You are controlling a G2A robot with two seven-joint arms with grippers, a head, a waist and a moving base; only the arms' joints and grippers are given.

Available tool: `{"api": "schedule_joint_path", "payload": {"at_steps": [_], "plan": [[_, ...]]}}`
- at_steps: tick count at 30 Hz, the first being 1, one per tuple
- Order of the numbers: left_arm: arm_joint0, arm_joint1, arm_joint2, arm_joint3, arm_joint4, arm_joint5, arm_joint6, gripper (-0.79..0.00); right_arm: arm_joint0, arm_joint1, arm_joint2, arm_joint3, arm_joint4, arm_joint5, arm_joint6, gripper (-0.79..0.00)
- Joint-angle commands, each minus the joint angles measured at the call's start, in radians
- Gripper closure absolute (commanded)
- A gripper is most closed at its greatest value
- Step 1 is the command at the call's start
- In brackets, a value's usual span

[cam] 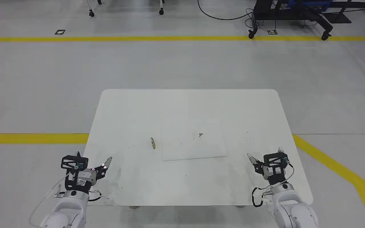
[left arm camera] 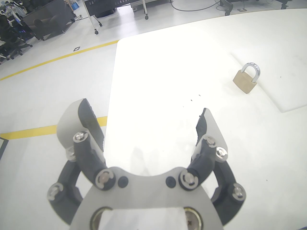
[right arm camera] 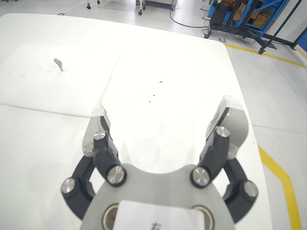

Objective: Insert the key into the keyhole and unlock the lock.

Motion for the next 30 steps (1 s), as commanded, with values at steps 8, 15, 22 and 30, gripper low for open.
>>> {"api": "schedule_joint_path", "payload": {"at_steps": [8, 15, 22, 30], "plan": [[0.000, 0.000, 0.000, 0.000, 0.000, 0.000, 0.000, -0.785, 0.052, 0.000, -0.012, 0.010, 0.022, -0.049, 0.021, -0.785], [0.000, 0.000, 0.000, 0.000, 0.000, 0.000, 0.000, -0.785, 0.288, -0.004, -0.121, 0.095, -0.014, -0.202, 0.103, -0.785], [0.000, 0.000, 0.000, 0.000, 0.000, 0.000, 0.000, -0.785, 0.487, -0.023, -0.244, 0.233, 0.007, -0.240, 0.174, -0.785], [0.000, 0.000, 0.000, 0.000, 0.000, 0.000, 0.000, -0.785, 0.497, -0.025, -0.267, 0.229, -0.080, -0.182, 0.198, -0.785]]}}
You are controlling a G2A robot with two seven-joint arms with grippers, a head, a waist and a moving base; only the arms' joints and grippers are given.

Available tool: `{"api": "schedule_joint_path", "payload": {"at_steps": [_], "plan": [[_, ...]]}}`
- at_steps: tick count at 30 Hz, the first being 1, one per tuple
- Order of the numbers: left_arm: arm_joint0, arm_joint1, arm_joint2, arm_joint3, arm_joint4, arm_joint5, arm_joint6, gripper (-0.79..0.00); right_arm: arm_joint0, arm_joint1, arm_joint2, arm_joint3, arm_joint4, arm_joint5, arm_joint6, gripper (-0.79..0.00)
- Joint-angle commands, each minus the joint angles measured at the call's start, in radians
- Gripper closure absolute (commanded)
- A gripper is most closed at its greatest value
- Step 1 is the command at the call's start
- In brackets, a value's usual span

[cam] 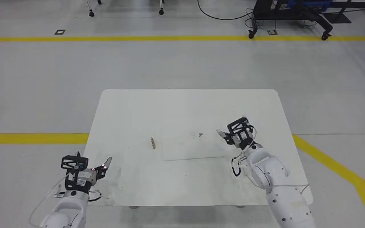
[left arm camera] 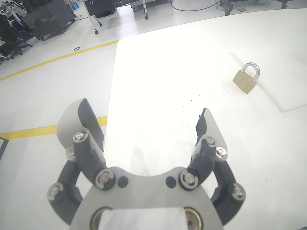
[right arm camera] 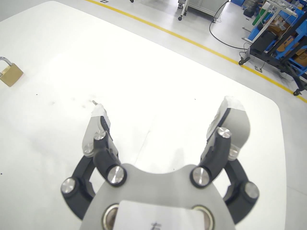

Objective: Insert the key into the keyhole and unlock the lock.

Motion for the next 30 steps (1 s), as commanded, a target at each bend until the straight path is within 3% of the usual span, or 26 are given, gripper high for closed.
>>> {"api": "schedule_joint_path", "payload": {"at_steps": [1, 5, 13, 14, 16, 18, 20, 23, 30], "plan": [[0.000, 0.000, 0.000, 0.000, 0.000, 0.000, 0.000, -0.785, 0.000, 0.000, 0.000, 0.000, 0.000, 0.001, 0.000, -0.785], [0.000, 0.000, 0.000, 0.000, 0.000, 0.000, 0.000, -0.785, 0.019, -0.001, -0.008, 0.054, 0.102, -0.131, 0.005, -0.785], [0.000, 0.000, 0.000, 0.000, 0.000, 0.000, 0.000, -0.785, 0.208, -0.006, -0.097, 0.249, 0.166, -0.445, 0.152, -0.785], [0.000, 0.000, 0.000, 0.000, 0.000, 0.000, 0.000, -0.785, 0.229, -0.008, -0.114, 0.270, 0.168, -0.479, 0.172, -0.763], [0.000, 0.000, 0.000, 0.000, 0.000, 0.000, 0.000, -0.785, 0.274, -0.012, -0.144, 0.317, 0.181, -0.540, 0.204, -0.643], [0.000, 0.000, 0.000, 0.000, 0.000, 0.000, 0.000, -0.785, 0.319, -0.019, -0.171, 0.370, 0.198, -0.569, 0.227, -0.557], [0.000, 0.000, 0.000, 0.000, 0.000, 0.000, 0.000, -0.785, 0.355, -0.027, -0.197, 0.415, 0.237, -0.605, 0.231, -0.551], [0.000, 0.000, 0.000, 0.000, 0.000, 0.000, 0.000, -0.785, 0.401, -0.037, -0.228, 0.464, 0.260, -0.616, 0.228, -0.403], [0.000, 0.000, 0.000, 0.000, 0.000, 0.000, 0.000, -0.785, 0.478, -0.061, -0.304, 0.551, 0.244, -0.577, 0.247, -0.366]]}}
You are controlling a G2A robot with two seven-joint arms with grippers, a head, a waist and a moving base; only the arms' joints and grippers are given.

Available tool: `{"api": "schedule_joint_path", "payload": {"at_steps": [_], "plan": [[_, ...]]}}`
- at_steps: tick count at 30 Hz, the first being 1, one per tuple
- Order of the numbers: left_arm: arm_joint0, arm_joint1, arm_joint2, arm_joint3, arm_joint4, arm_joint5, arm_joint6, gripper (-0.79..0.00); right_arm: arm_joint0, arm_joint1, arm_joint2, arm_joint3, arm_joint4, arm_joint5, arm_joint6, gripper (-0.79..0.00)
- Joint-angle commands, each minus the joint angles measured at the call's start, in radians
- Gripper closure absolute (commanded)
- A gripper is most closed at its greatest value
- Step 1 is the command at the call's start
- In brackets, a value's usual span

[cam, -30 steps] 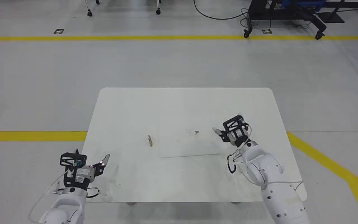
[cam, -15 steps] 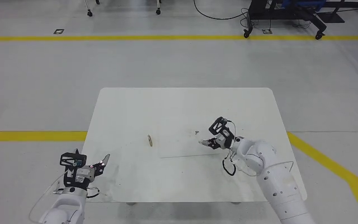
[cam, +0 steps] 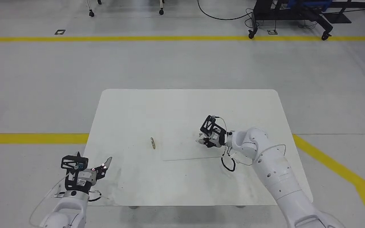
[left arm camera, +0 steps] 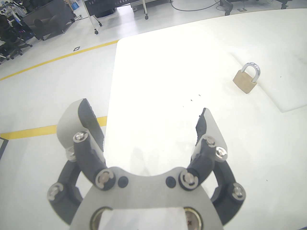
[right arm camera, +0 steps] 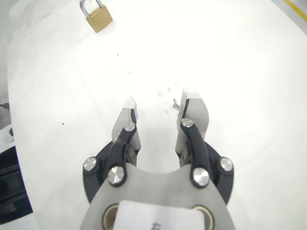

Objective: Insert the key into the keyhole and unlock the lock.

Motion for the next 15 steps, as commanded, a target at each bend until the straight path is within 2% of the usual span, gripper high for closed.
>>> {"api": "schedule_joint_path", "payload": {"at_steps": [1, 4, 6, 7, 8, 9, 15], "plan": [[0.000, 0.000, 0.000, 0.000, 0.000, 0.000, 0.000, -0.785, 0.014, -0.005, -0.016, 0.020, -0.002, 0.007, 0.003, -0.360], [0.000, 0.000, 0.000, 0.000, 0.000, 0.000, 0.000, -0.785, 0.036, -0.013, -0.041, 0.046, -0.002, -0.002, 0.003, -0.305], [0.000, 0.000, 0.000, 0.000, 0.000, 0.000, 0.000, -0.785, 0.047, -0.017, -0.053, 0.057, -0.006, -0.007, -0.001, -0.225], [0.000, 0.000, 0.000, 0.000, 0.000, 0.000, 0.000, -0.785, 0.051, -0.018, -0.056, 0.062, -0.008, -0.007, -0.004, -0.157], [0.000, 0.000, 0.000, 0.000, 0.000, 0.000, 0.000, -0.785, 0.054, -0.019, -0.060, 0.066, -0.011, -0.007, -0.005, -0.055], [0.000, 0.000, 0.000, 0.000, 0.000, 0.000, 0.000, -0.785, 0.058, -0.020, -0.065, 0.070, -0.015, -0.006, -0.005, 0.000], [0.000, 0.000, 0.000, 0.000, 0.000, 0.000, 0.000, -0.785, 0.059, -0.026, -0.095, 0.061, -0.067, 0.047, 0.022, 0.000]]}}
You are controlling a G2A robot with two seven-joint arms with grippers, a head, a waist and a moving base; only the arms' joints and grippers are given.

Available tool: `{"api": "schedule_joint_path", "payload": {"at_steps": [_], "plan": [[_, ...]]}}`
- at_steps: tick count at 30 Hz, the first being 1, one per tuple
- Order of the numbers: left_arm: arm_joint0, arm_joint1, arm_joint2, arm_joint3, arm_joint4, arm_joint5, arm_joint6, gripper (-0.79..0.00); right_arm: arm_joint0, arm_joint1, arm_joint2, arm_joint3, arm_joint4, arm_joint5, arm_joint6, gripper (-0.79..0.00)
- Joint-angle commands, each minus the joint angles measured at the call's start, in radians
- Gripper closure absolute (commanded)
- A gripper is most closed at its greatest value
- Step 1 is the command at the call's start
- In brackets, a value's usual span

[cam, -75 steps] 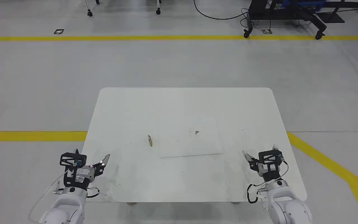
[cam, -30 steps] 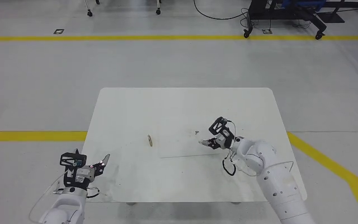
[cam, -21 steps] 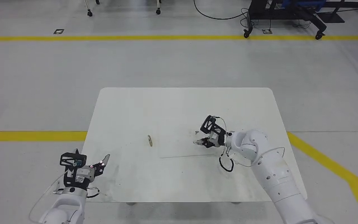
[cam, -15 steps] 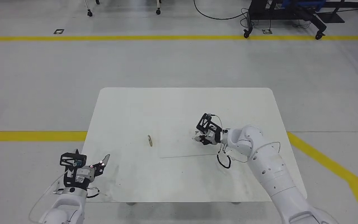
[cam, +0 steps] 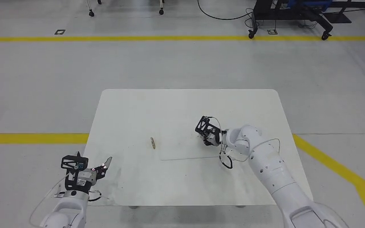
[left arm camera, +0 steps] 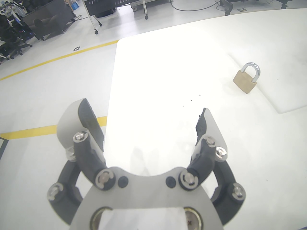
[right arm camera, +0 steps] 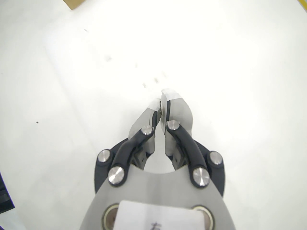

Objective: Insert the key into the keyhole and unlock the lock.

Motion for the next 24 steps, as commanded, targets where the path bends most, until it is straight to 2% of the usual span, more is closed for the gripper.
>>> {"api": "schedule_joint_path", "payload": {"at_steps": [1, 8, 14, 19, 24], "plan": [[0.000, 0.000, 0.000, 0.000, 0.000, 0.000, 0.000, -0.785, -0.002, 0.000, -0.003, -0.011, -0.010, 0.010, 0.001, 0.000], [0.000, 0.000, 0.000, 0.000, 0.000, 0.000, 0.000, -0.785, -0.035, 0.021, 0.049, -0.089, -0.036, 0.027, -0.066, 0.000], [0.000, 0.000, 0.000, 0.000, 0.000, 0.000, 0.000, -0.785, -0.105, 0.054, 0.146, -0.173, -0.024, 0.004, -0.132, 0.000], [0.000, 0.000, 0.000, 0.000, 0.000, 0.000, 0.000, -0.785, -0.194, 0.080, 0.258, -0.227, 0.099, -0.029, -0.218, 0.000], [0.000, 0.000, 0.000, 0.000, 0.000, 0.000, 0.000, -0.785, -0.289, 0.101, 0.376, -0.224, 0.332, -0.137, -0.301, 0.000]]}}
